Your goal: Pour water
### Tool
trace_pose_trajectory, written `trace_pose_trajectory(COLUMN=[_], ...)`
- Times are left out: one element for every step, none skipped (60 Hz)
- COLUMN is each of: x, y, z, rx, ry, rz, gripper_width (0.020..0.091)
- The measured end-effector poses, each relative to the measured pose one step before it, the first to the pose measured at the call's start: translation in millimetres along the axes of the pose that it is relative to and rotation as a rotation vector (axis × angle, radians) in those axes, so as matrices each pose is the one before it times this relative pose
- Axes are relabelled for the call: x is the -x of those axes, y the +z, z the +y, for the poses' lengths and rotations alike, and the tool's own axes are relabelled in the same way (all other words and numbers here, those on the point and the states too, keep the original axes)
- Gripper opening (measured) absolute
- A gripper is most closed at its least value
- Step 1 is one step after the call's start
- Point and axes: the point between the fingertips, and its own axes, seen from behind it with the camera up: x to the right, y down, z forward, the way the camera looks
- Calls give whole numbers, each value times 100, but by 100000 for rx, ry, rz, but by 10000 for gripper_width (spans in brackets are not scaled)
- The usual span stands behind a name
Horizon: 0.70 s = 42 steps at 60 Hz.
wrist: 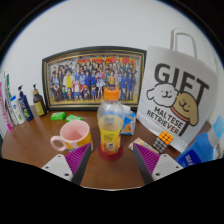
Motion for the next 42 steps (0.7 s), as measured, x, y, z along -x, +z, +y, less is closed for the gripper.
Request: trace_pose_trajectory(x=[110,112,112,134,146,84,214,234,222,205,194,202,221,213,211,225,283,263,285,241,278,300,266,256,273,284,167,264,285,209,252,281,326,333,184,278,188,180,160,132,96,123], y=[-712,-735,-752,-786,-807,-813,-894,-870,-880,-902,-899,-922,-884,-933,-937,-950,-943,-952,-949,-967,-916,-966,-892,-866,-870,-822,-737,-798,-763,-676,-654,-619,-555,-501,-368,-418,-336,-327,-318,-253,-264,-243], z=[0,-12,-31,-18,7,17,47,51,63,110,121,146,194,172,165,162,169,186,170,144,140,156,187,195,148,154,174,192,132,145,137,151,125,77,59,61,34,20,23,32,40,32], rx=[6,-93,-120,-101,-25,49,116,126,149,212,281,339,254,412,300,250,149,147,83,-12,-101,30,88,110,6,11,201,191,34,-71,-23,112,57,-24,-84,-204,-196,-265,-318,-242,-119,-106], ry=[-237,-184,-138,-114,-74,-117,-32,-68,-136,-164,-161,-147,-186,-126,-107,-89,-93,-72,-54,-160,-16,76,85,7,-10,145,223,319,364,325,470,515,388,251,111,198,234,178,23,-7,-28,-64], rz=[413,446,461,462,447,405,541,557,581,602,652,673,816,780,741,610,501,506,441,267,409,687,555,481,355,290,125,268,270,210,245,161,-46,-207,-305,-44,16,117,180,214,259,216], gripper_width=[856,855,859,855,855,855,855,854,855,854,854,856,856,853,854,854,855,854,855,852,851,854,853,854,854,855,853,852,852,852,851,853,854,853,855,855,855,855,853,854,857,855])
